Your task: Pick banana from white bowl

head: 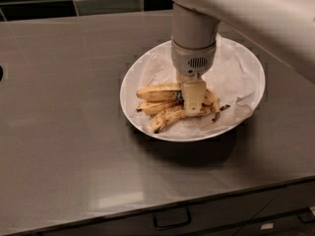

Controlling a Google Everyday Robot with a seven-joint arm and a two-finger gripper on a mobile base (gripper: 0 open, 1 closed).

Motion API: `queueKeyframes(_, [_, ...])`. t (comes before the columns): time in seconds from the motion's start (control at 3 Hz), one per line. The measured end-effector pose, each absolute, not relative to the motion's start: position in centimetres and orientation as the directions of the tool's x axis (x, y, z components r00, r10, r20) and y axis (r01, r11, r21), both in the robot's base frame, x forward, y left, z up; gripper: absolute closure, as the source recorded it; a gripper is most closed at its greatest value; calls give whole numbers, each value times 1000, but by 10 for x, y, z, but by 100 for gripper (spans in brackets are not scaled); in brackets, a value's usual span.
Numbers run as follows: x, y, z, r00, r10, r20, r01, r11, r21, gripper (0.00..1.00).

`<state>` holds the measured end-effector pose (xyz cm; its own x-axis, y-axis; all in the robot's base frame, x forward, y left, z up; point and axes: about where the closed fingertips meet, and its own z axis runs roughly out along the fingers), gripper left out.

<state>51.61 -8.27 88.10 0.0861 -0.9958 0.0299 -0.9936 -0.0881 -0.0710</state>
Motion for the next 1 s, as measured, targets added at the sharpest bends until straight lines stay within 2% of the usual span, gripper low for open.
queueKeyframes(0.33, [516, -83, 881, 87, -996, 30, -994, -88, -70, 55])
queueKeyframes(1.0, [514, -81, 878, 98, -995, 32, -993, -100, -64, 99])
